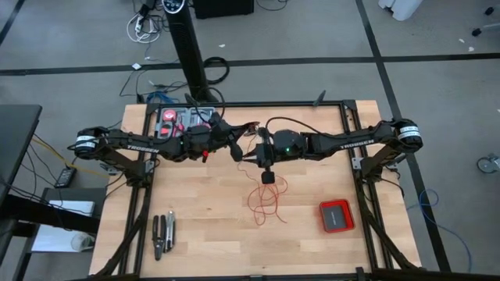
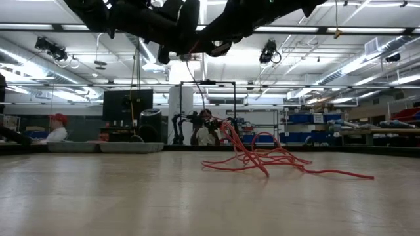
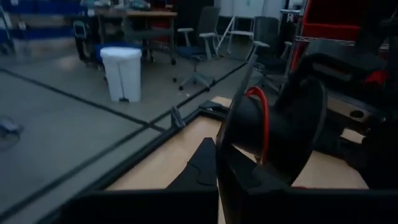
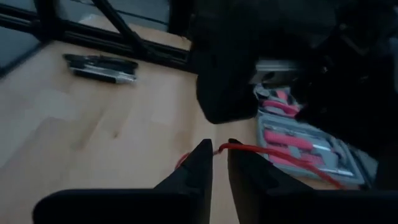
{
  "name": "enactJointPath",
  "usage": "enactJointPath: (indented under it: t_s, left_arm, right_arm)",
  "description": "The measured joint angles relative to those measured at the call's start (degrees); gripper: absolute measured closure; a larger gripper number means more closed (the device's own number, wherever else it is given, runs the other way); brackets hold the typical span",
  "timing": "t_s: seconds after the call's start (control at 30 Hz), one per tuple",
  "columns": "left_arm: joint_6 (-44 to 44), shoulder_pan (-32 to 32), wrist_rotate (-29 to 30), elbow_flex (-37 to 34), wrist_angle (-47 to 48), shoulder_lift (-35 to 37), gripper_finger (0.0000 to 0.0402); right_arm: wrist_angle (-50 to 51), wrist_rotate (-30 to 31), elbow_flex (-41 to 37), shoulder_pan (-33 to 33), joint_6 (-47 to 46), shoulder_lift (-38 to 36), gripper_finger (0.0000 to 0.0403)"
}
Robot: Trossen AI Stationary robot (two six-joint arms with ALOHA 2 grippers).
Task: Coil cords
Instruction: Coil the red wire onto the spool
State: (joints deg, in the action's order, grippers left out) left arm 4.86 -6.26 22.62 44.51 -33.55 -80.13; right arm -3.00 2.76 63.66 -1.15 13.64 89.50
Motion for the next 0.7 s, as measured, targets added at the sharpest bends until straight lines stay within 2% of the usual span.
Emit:
enactJointPath:
  t_s: [0.1,0.2,0.33,0.53,0.7]
  left_arm:
    - [-1.7,0.1,-1.2,0.1,-2.3,0.0,0.0401]
    - [-5.9,0.0,-2.1,0.5,-3.7,0.2,0.0401]
    - [-11.7,0.0,-2.6,0.5,-2.5,0.1,0.0401]
    - [-12.2,0.0,-2.6,0.4,-1.4,0.1,0.0401]
    - [-14.3,0.0,-6.5,0.4,1.7,0.1,0.0401]
  right_arm:
    - [1.9,8.9,-0.1,-2.7,0.2,-0.8,0.0354]
    - [4.5,13.3,-0.1,-4.8,0.2,-2.0,0.0356]
    - [8.6,14.7,-0.2,-5.9,-0.6,-4.6,0.0356]
    - [14.2,15.5,-0.2,-5.9,-1.7,-7.6,0.0357]
    - [14.0,20.5,-0.2,-6.1,-1.6,-10.6,0.0357]
